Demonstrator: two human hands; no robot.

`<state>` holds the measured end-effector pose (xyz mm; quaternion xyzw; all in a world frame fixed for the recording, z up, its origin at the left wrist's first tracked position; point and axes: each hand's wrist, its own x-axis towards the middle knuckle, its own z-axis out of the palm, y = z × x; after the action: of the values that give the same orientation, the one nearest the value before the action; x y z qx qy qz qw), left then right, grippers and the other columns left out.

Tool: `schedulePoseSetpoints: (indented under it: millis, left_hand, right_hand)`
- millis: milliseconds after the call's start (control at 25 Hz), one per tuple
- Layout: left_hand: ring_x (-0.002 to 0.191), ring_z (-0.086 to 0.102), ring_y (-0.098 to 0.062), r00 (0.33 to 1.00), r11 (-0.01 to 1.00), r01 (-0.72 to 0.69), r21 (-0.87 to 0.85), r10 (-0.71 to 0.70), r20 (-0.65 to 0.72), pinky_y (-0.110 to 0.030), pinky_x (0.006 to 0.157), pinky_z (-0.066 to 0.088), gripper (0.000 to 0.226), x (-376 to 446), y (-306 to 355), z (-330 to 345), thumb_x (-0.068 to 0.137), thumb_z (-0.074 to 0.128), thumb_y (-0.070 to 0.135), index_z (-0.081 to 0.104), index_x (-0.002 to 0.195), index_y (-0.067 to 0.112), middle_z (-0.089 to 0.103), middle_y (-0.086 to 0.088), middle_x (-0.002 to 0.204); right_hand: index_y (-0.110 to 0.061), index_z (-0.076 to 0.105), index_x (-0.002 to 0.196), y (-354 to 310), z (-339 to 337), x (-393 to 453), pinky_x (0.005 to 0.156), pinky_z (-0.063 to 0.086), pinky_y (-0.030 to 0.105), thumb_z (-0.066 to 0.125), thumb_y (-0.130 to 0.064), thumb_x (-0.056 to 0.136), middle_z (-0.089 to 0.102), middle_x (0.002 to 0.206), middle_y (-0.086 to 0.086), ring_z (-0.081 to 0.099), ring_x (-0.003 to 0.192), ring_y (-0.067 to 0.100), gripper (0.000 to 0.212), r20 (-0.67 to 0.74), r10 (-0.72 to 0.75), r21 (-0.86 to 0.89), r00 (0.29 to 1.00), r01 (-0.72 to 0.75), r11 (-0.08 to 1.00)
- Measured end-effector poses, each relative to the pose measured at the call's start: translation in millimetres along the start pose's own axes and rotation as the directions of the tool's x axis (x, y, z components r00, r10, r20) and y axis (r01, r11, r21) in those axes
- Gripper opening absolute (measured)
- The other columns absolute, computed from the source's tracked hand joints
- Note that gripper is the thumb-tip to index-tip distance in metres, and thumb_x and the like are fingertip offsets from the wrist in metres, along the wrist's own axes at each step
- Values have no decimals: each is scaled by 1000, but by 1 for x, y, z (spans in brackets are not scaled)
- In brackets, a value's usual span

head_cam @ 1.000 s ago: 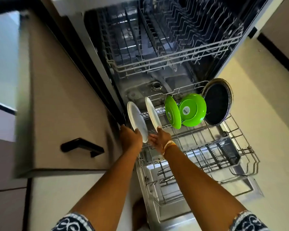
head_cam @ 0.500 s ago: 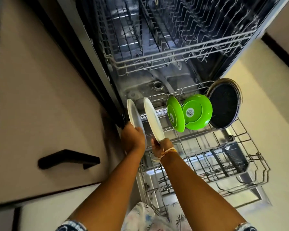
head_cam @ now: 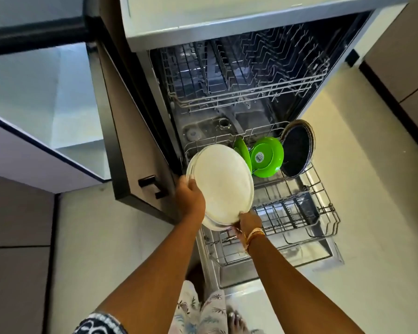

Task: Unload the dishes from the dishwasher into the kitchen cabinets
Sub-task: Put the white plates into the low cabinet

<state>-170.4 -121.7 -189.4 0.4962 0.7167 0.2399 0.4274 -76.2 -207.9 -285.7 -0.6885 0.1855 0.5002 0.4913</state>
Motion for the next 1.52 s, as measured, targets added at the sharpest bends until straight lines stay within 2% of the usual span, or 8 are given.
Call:
schedulePoseSetpoints:
  millis: [120, 320, 440, 560, 760, 880, 1040, 1520]
  left_hand:
    - [111, 58, -30, 997, 990, 69, -123, -65, 39, -28, 82, 43, 34, -14, -5, -1, 103, 38, 23, 55, 128, 7, 61, -14, 123]
    - [114, 56, -30, 980, 968, 171, -184, -147, 135, -33, 91, 45, 38, -39, -16, -5, 103, 38, 27, 53, 131, 7, 59, -12, 124]
    - [108, 60, -33, 962, 956, 215, -198, -172, 212, -44, 94, 50, 39, -52, -37, -9, 95, 54, 33, 56, 124, 7, 62, -14, 119]
    - [110, 59, -32, 932, 947, 290, -139, -246, 265, -48, 94, 51, 44, -63, -68, -19, 86, 67, 16, 52, 127, 9, 60, -13, 124]
    - [118, 52, -38, 804, 793, 555, -252, -432, 410, -53, 90, 47, 49, -92, -115, -63, 91, 47, -11, 45, 135, 9, 53, -16, 133]
    - [120, 50, -41, 791, 781, 571, -253, -442, 423, -55, 87, 46, 51, -86, -144, -98, 91, 46, -11, 43, 138, 9, 51, -18, 136]
    - [103, 51, -33, 802, 770, 581, -264, -485, 350, -52, 85, 46, 44, -66, -170, -171, 92, 49, -10, 44, 133, 5, 52, -18, 133]
    - [103, 53, -34, 861, 785, 497, -369, -392, 324, -51, 75, 51, 50, 75, -141, -330, 94, 44, -7, 39, 137, 17, 49, -13, 130]
  right_hand:
    - [-15, 56, 112, -4, -27, -11, 49, 48, 26, 37, 3, 89, 54, 104, 16, 51, 73, 25, 35, 14, -38, -79, 999, 39, 996]
    - [-20, 55, 123, 2, -58, -27, 60, 56, 44, 28, 14, 88, 58, 112, 15, 58, 88, 36, 56, 109, 23, 36, 994, -27, 999]
    - [-22, 53, 125, 7, -78, -45, 67, 53, 47, 26, 17, 84, 53, 117, 15, 55, 88, 35, 63, 129, 8, 20, 992, -10, 1000]
    - [-24, 52, 128, 16, -94, -52, 72, 53, 48, 27, 20, 77, 51, 125, 13, 50, 105, 40, 72, 128, 3, -75, 992, 7, 997]
    - [-26, 50, 132, 62, -98, -69, 83, 48, 66, 23, 20, 66, 50, 130, 14, 46, 115, 44, 85, 91, -10, -194, 996, 28, 981]
    - [-25, 47, 137, 97, -79, -85, 86, 47, 66, 21, 21, 67, 48, 131, 15, 46, 112, 44, 88, 98, 18, -199, 995, 2, 980]
    - [-21, 49, 133, 141, -25, -121, 79, 52, 47, 21, 22, 71, 51, 117, 13, 49, 90, 34, 80, 151, 55, -219, 987, -21, 975]
    - [-16, 51, 132, 140, 195, -165, 86, 52, 49, 30, 20, 81, 57, 123, 14, 53, 104, 34, 66, 247, -20, -74, 969, 39, 997]
